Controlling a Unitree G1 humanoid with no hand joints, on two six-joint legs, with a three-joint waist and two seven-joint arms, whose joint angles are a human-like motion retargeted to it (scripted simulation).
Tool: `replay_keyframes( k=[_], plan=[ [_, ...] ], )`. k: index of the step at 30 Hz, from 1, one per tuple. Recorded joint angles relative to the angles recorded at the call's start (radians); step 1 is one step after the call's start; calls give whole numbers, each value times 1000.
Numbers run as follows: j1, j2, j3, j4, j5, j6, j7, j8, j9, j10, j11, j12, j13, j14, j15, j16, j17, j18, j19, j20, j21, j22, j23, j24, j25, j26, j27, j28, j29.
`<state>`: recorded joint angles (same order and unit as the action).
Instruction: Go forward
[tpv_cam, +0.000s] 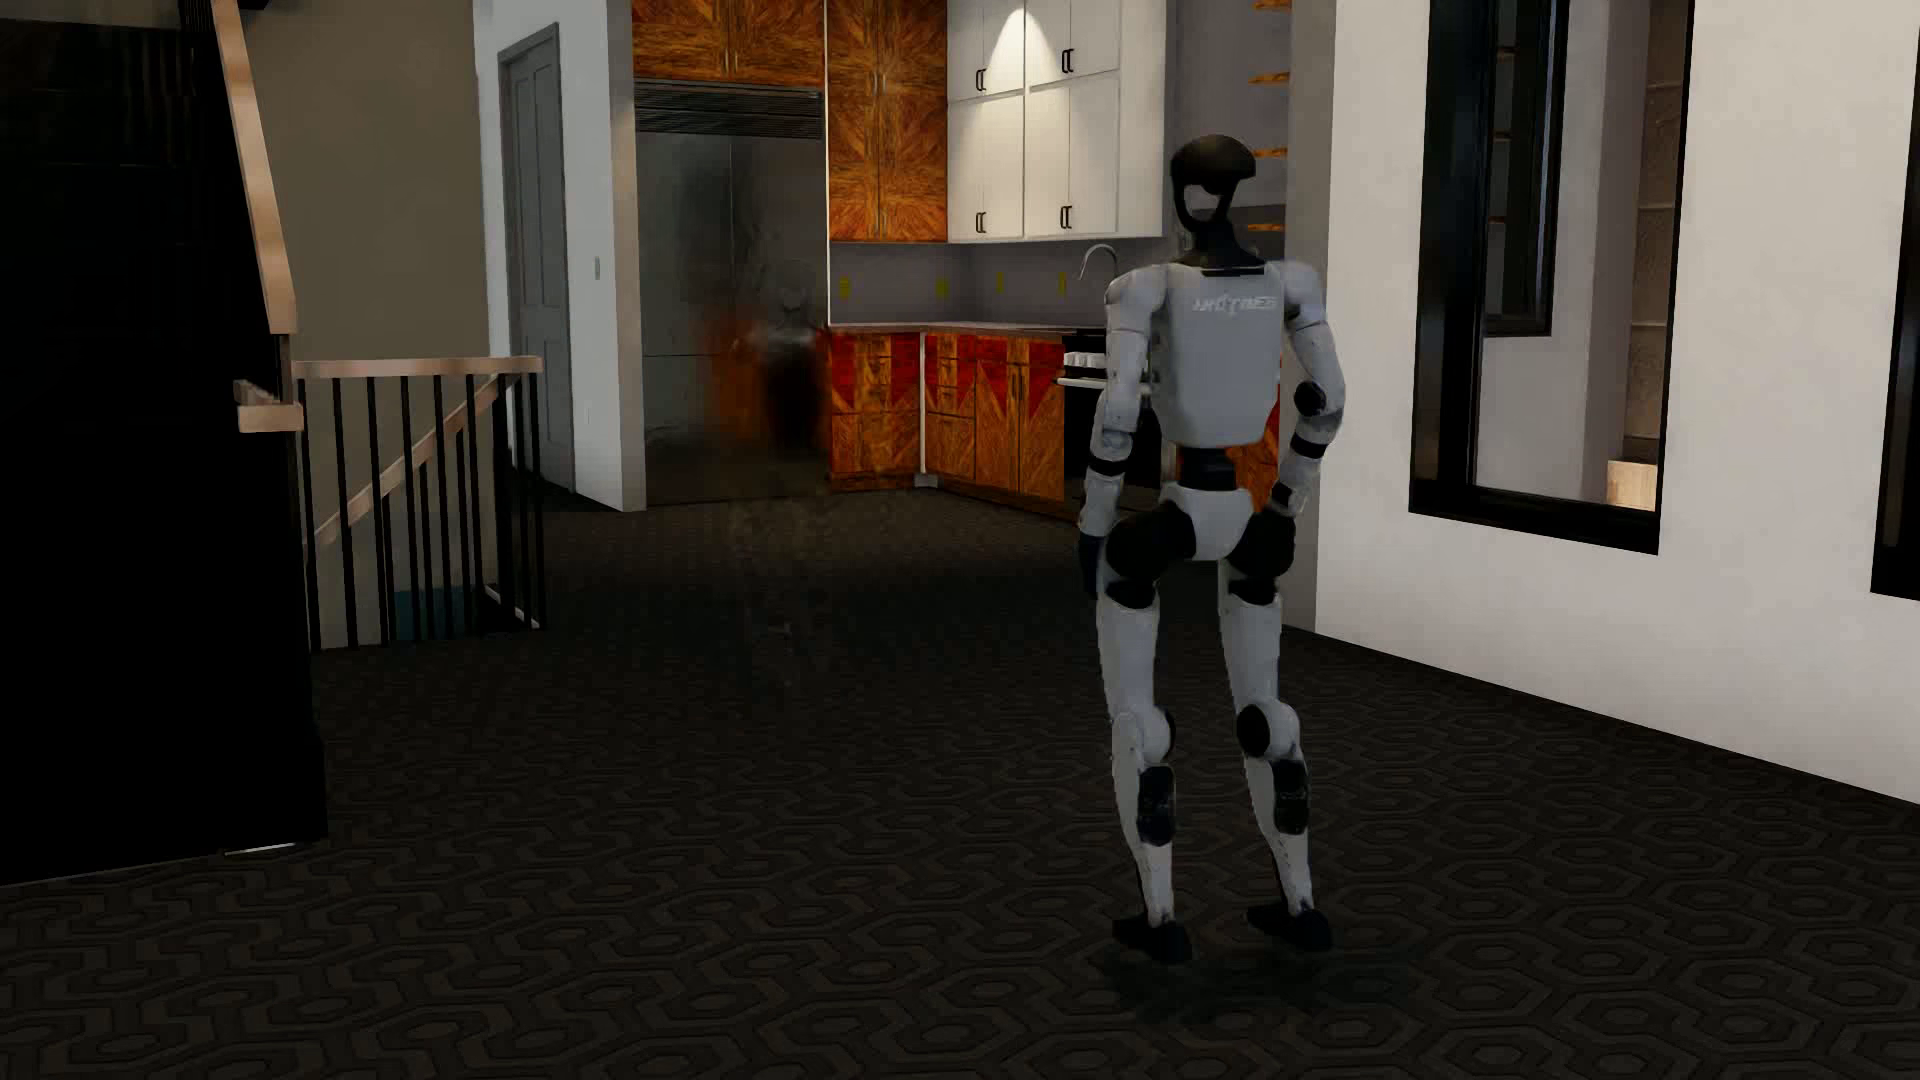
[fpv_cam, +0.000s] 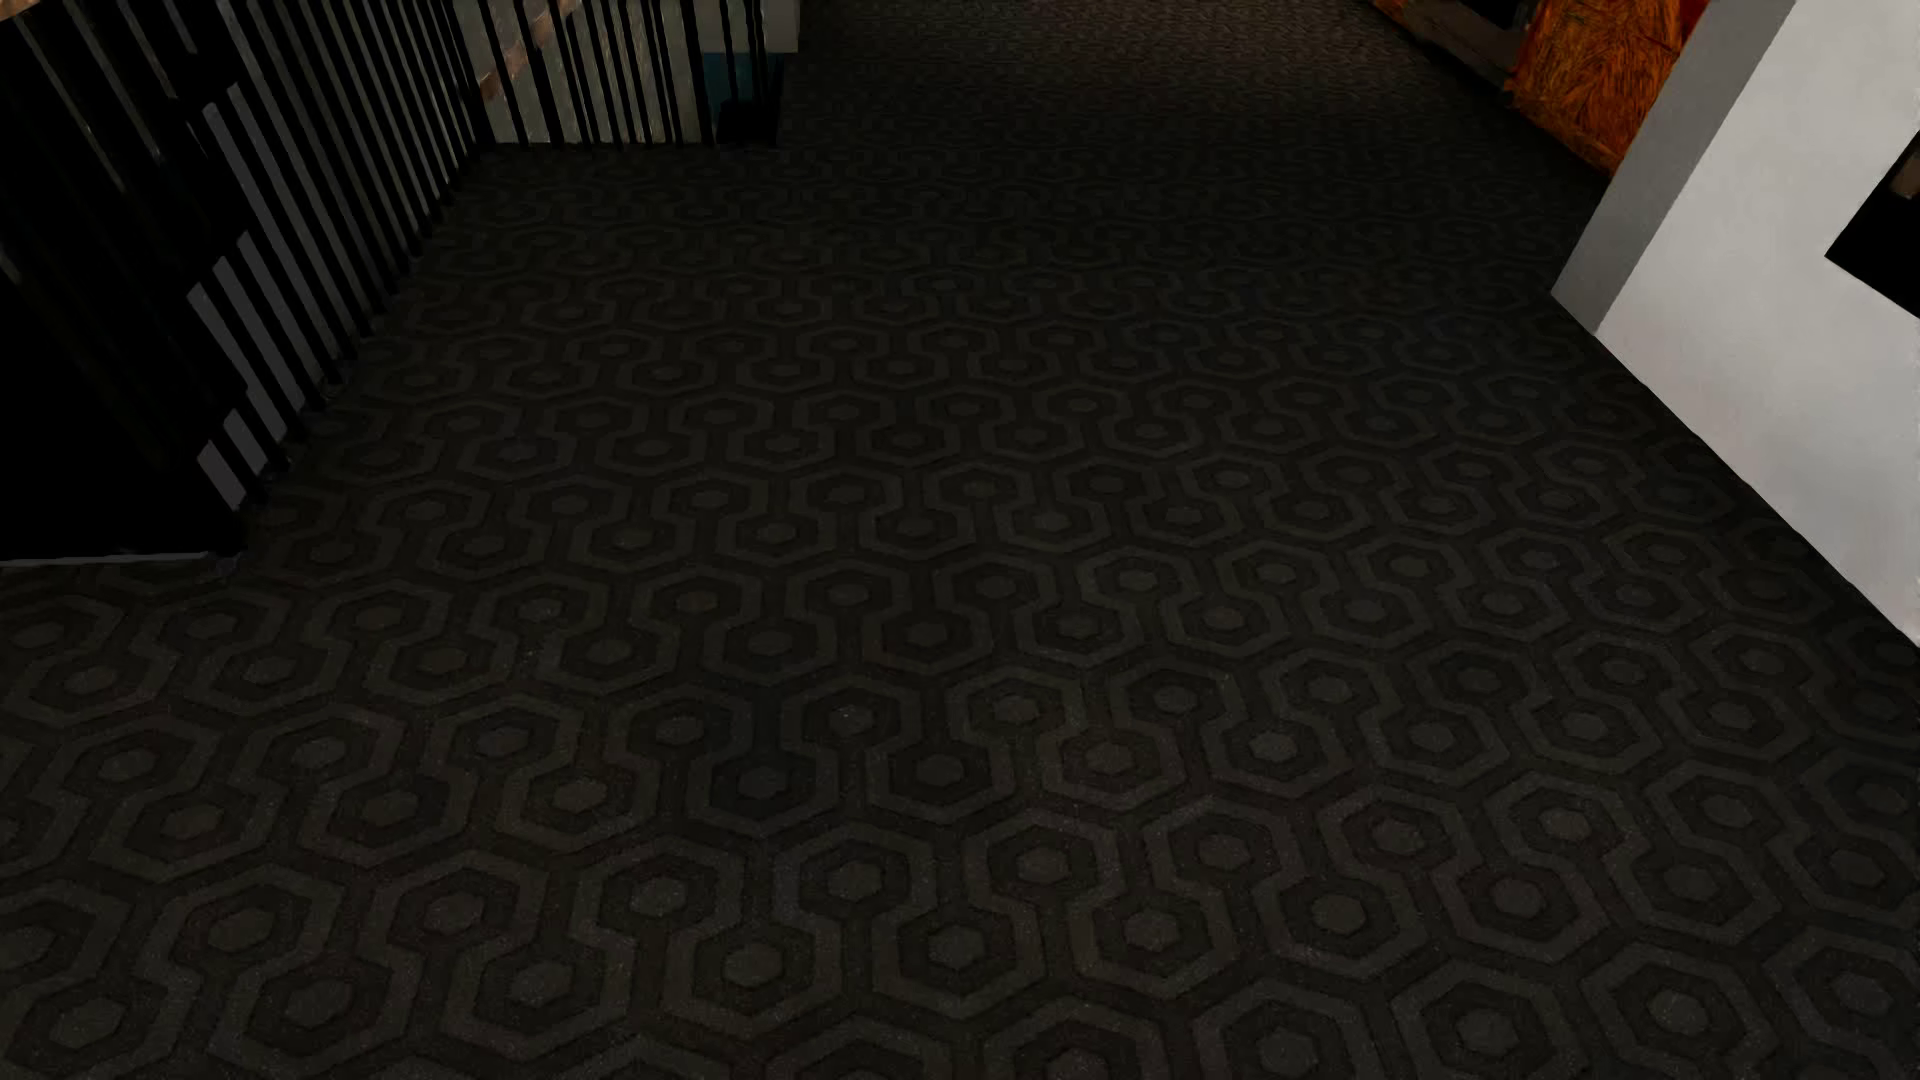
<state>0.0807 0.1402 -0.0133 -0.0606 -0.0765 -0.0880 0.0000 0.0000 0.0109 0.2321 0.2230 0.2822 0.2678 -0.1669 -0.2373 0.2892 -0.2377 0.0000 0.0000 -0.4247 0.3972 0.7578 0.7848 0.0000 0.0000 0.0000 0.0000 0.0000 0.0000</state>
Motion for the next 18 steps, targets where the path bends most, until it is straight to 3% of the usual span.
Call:
replay_keyframes(
  k=[4, 6, 7, 9, 12, 16, 18],
  plan=[
    [-5, -7, 1, -2, -2, -2, 0, 0, 1, 11, 6, 0, 0, -18, -2, 1, -1, 0, 0, -2, 1, 0, 0, 0, 0, 0, 0, 0, 0],
    [-51, -40, -1, -5, -1, 0, 0, 0, 4, 230, 53, -1, 0, -142, -9, -1, -2, 0, 0, -3, -3, 1, 3, 0, 0, 0, 0, 0, 0],
    [-92, -71, -2, -10, 3, 1, 0, 0, 8, 216, 224, 0, 3, -143, -43, -2, -1, 0, 0, -7, -10, 0, 3, 0, 0, 0, 0, 0, 0],
    [-115, -77, 6, -18, 2, 5, 0, 0, 25, 237, 257, 13, 29, -89, -122, -8, 3, 0, 0, -19, -40, -7, -25, 0, 0, 0, 0, 0, 0],
    [-108, -23, 15, -18, -6, 11, 0, 0, 18, 269, 257, 41, 60, -118, -222, -24, 0, 0, 0, 8, -41, 4, -15, 0, 0, 0, 0, 0, 0],
    [-88, -1, 24, -27, -9, 11, 0, 0, 3, 271, 265, 51, 88, -205, -276, -12, -5, 0, 0, 26, -78, 3, 4, 0, 0, 0, 0, 0, 0],
    [-88, -75, -2, -41, -21, 0, 0, 0, 4, 274, 362, 46, 96, -244, -251, -7, -10, 0, 0, 23, -93, 19, -31, 0, 0, 0, 0, 0, 0]
  ],
)
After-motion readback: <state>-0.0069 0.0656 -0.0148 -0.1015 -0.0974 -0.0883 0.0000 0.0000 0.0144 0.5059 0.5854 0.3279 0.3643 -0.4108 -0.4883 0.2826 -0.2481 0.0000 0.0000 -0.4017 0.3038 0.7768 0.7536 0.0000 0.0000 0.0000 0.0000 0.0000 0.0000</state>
